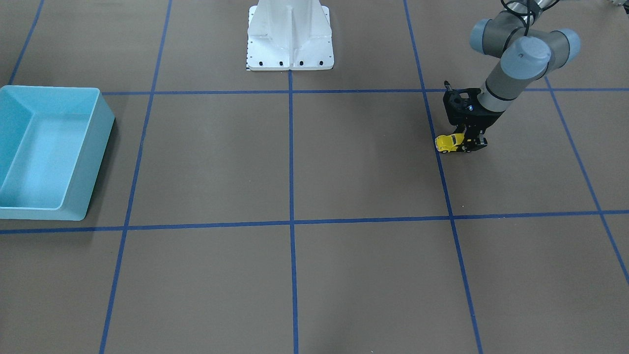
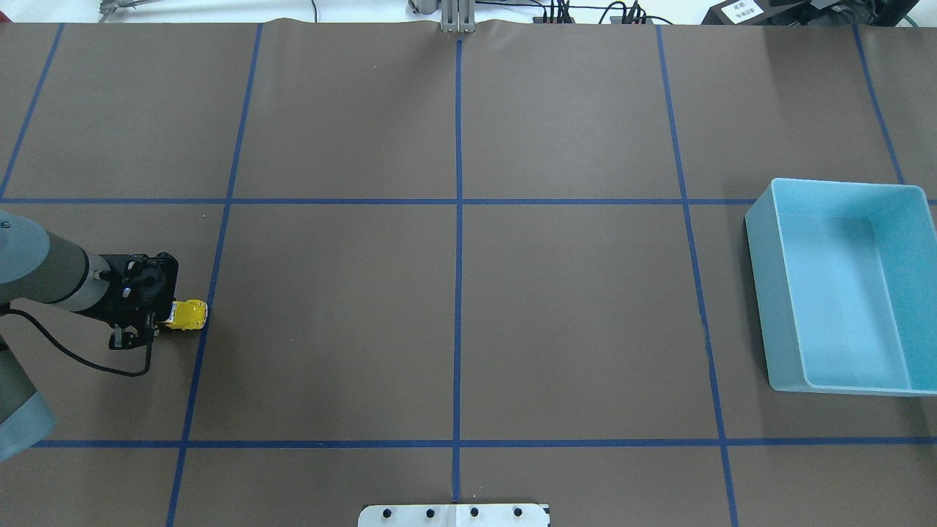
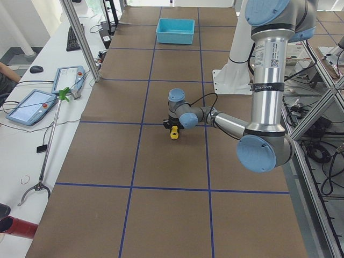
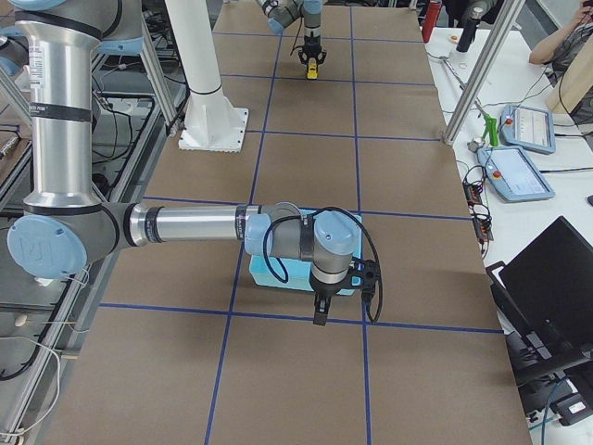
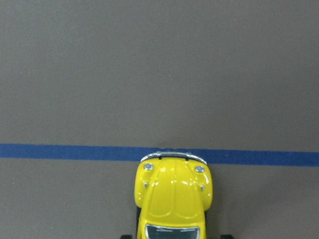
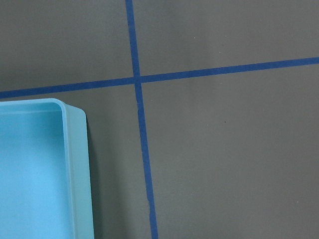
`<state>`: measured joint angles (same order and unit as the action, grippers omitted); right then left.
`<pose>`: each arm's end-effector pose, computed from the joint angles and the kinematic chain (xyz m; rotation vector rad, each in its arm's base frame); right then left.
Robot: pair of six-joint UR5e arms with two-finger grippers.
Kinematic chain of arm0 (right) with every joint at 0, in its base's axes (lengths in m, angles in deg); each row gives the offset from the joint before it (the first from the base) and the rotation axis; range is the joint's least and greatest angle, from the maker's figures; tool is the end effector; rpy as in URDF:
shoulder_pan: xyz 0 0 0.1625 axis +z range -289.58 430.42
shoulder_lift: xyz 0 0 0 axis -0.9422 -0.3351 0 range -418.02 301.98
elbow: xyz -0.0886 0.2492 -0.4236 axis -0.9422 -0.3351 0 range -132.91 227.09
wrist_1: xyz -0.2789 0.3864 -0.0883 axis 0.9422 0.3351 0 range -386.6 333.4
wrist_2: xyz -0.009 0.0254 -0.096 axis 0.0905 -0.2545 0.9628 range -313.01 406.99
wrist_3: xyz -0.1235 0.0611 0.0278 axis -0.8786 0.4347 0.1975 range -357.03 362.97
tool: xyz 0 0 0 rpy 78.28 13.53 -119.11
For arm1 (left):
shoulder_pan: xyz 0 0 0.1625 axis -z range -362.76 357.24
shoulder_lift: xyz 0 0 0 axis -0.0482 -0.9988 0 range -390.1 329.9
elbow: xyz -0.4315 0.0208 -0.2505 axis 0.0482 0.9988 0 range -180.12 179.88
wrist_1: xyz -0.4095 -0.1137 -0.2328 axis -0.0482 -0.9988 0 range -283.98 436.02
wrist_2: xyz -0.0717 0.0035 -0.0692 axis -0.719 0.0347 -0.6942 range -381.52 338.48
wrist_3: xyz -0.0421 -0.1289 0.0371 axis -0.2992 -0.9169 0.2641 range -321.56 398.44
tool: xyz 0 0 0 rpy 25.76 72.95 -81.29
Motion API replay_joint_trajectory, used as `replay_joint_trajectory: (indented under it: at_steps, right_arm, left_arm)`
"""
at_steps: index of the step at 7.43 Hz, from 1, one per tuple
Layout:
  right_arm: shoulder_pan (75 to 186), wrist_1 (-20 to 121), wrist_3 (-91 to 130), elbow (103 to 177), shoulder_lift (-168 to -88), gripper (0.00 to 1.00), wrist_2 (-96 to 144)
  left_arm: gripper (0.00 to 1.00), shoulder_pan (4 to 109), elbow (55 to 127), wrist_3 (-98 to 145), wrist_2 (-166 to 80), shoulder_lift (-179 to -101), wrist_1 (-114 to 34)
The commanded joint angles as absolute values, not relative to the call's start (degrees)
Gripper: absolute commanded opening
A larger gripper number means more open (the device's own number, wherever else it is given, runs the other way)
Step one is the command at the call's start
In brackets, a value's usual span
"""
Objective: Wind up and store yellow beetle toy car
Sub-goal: 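Roll the held car forward along the table with the left gripper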
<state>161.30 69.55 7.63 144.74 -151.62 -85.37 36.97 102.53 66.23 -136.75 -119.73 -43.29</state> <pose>0.0466 -0.5286 0.7355 -0.0593 -0.7381 0.1057 0.4229 -0.4469 0.5917 0.6789 0.6059 1.4363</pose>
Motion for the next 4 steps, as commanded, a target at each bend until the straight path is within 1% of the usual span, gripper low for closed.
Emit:
replay_joint_trajectory:
  at_steps: [1,2,4]
  right_arm:
    - [161.3,69.6,7.6,144.7,-151.6,1.00,-85.4]
    - [161.3,69.6,7.6,144.7,-151.6,1.00,-85.4]
    - [161.3,69.6,7.6,144.6,-152.0,1.00,-85.4]
  left_arm:
    - [0.31,37.0,103.6,66.3,-136.7,-119.7,-43.4]
    - [0.25,37.0,105.5,66.3,-136.7,-119.6,-43.7]
    - [0.24,36.4,109.0,66.2,-137.2,-119.7,-43.8]
